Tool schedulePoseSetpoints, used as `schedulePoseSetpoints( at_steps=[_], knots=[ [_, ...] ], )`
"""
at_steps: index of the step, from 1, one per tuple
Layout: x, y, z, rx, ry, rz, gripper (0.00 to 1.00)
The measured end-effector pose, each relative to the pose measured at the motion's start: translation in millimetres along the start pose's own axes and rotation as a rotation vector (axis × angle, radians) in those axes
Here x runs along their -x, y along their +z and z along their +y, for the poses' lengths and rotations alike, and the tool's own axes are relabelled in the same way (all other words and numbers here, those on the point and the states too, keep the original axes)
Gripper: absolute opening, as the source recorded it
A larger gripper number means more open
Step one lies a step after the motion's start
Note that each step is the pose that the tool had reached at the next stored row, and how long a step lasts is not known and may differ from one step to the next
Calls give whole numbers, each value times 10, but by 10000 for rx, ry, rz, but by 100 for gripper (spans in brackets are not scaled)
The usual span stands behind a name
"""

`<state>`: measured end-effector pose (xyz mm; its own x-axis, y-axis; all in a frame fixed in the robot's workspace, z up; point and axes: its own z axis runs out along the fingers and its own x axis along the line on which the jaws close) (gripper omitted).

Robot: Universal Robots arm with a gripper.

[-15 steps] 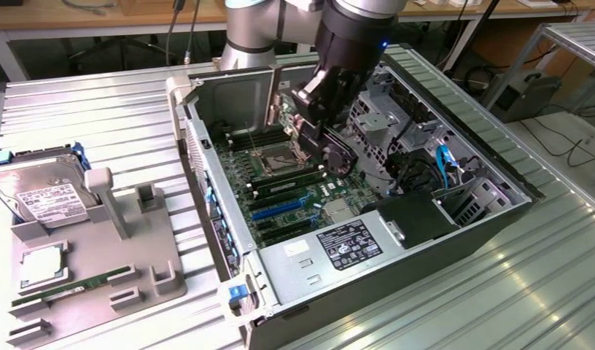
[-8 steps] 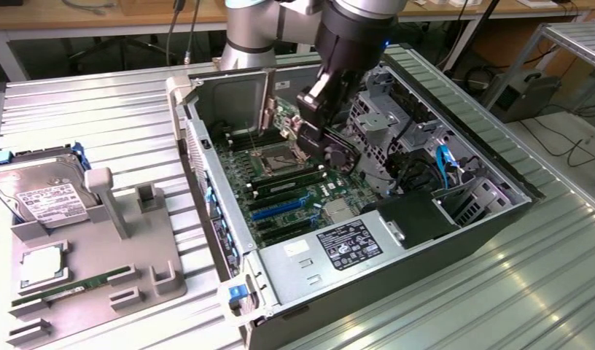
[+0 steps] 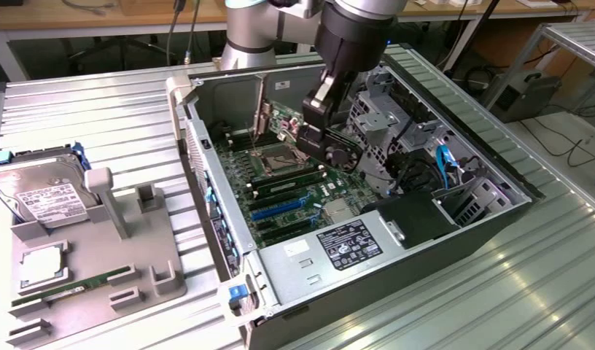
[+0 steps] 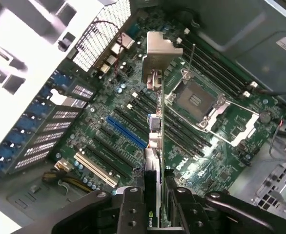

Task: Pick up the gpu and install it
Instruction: 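Insert the gpu into the slot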

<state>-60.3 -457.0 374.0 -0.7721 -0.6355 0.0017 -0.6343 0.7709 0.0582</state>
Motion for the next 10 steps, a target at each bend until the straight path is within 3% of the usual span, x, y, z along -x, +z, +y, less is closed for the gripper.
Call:
schedulePoseSetpoints(
  at_steps=[10],
  knots=[
    [0, 9, 0, 10, -2082, 44, 26]
  ],
)
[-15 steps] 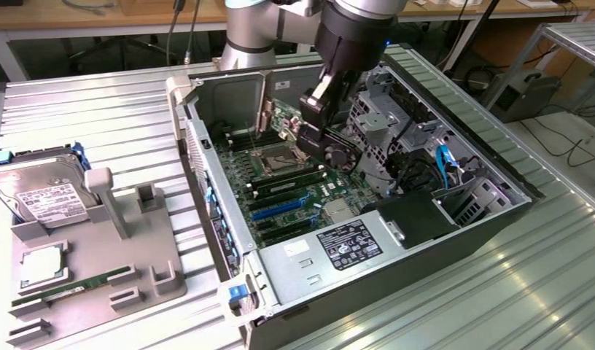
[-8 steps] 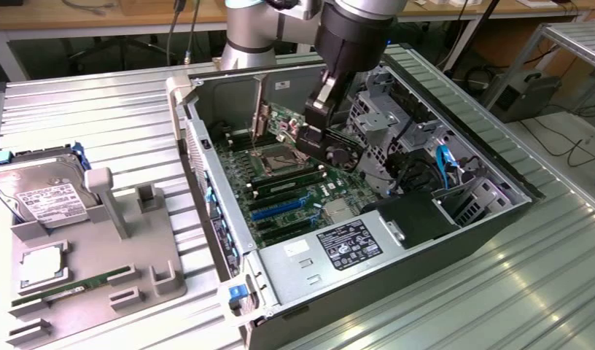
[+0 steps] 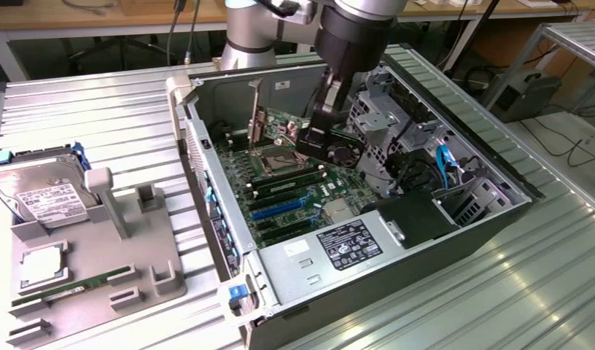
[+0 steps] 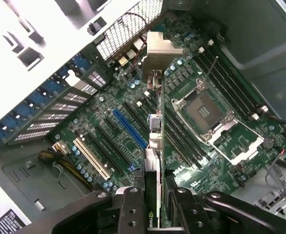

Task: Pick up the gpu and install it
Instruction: 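Insert the gpu into the slot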

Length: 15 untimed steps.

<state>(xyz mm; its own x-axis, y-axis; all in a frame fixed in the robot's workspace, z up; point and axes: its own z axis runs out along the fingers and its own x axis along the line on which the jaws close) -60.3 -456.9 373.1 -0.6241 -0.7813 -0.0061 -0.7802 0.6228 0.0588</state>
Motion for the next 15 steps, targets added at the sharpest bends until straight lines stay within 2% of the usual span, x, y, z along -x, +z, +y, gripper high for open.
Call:
schedulePoseSetpoints(
  at_steps=[9, 15],
  knots=[
    [0, 9, -1, 65, -1769, -67, 26],
    [0, 23, -1, 93, -3005, -7, 26]
  ],
)
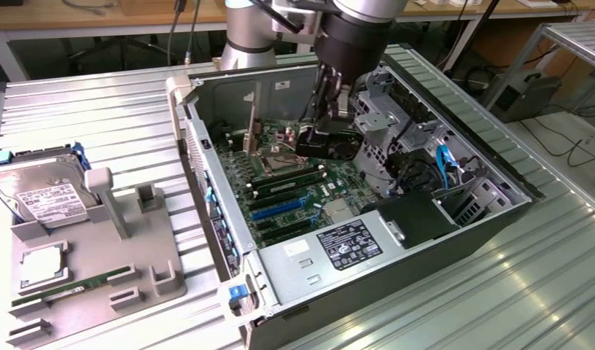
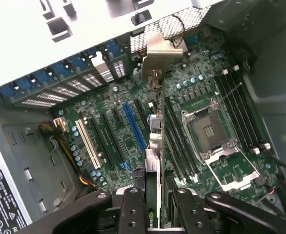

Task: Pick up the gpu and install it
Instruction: 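Insert the gpu into the slot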

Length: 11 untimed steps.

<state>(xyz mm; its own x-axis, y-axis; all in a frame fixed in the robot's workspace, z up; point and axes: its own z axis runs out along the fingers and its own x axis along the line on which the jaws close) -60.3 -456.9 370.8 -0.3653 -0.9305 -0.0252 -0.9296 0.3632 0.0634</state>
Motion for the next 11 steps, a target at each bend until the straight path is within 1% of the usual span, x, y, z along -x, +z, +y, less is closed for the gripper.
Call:
schedulePoseSetpoints(
  at_steps=[1, 5, 11],
  knots=[
    [0, 3, 0, 5, -213, 14, 26],
    [-1, 25, -2, 37, -1447, 91, 26],
    [-2, 58, -4, 63, -2604, 164, 26]
  ],
)
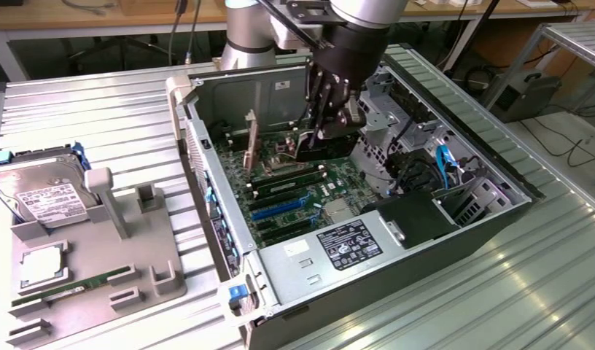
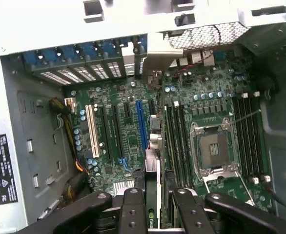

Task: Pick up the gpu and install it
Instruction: 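Insert the gpu into the slot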

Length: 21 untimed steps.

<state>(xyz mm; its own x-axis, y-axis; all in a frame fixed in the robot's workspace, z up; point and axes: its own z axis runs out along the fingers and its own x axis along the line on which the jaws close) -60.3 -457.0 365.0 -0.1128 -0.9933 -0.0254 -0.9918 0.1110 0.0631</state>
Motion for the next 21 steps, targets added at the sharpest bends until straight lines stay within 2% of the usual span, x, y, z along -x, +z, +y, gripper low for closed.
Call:
schedulePoseSetpoints(
  at_steps=[3, 5, 8, 17, 21],
  knots=[
    [-1, 26, -2, 12, -562, 35, 26],
    [-1, 46, -1, 12, -748, 45, 26],
    [-6, 89, 30, 4, -859, 52, 26],
    [-30, 246, 198, -6, -1004, 60, 26],
    [-41, 339, 210, 3, -1352, 80, 26]
  ],
)
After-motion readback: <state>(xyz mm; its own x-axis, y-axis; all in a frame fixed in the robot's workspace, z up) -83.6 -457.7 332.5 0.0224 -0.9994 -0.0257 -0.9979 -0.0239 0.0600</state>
